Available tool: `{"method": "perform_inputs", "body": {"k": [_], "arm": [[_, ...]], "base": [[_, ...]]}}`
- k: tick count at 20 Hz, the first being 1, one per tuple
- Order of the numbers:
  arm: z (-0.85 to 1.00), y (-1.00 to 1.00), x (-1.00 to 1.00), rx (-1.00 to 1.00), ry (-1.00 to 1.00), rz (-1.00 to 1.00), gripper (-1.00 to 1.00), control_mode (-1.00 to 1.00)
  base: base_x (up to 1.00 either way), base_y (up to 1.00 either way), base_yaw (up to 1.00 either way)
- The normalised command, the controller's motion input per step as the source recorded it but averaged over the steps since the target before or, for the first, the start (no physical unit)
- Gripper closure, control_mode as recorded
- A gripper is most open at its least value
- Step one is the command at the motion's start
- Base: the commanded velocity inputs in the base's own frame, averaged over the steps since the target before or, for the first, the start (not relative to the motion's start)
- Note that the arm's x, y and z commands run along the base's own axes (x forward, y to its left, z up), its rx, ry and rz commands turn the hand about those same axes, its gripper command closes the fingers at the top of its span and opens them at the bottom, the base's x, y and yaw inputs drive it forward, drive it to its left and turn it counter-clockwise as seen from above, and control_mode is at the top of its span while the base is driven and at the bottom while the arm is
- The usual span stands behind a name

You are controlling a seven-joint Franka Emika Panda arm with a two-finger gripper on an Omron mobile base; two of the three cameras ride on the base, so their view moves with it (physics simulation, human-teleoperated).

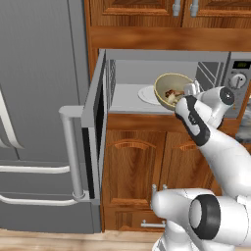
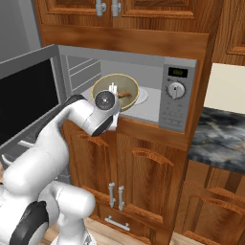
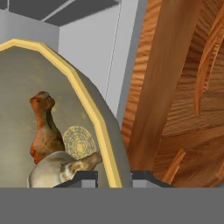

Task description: Place the bowl containing the chicken drumstick and mushroom in the microwave. Close the microwave door and press the start button to microwave the meal.

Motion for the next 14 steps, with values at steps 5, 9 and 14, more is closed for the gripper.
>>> {"method": "perform_inputs", "body": {"k": [5,9,14], "arm": [[0.0,0.02,0.48,0.0,0.0,-0.05,1.0,-1.0],[0.0,0.0,0.51,0.0,0.0,-0.04,1.0,-1.0],[-0.14,0.02,0.49,0.0,0.0,-0.03,1.0,-1.0]], "base": [[0.0,0.0,0.0],[0.0,0.0,0.0],[0.0,0.0,0.0]]}}
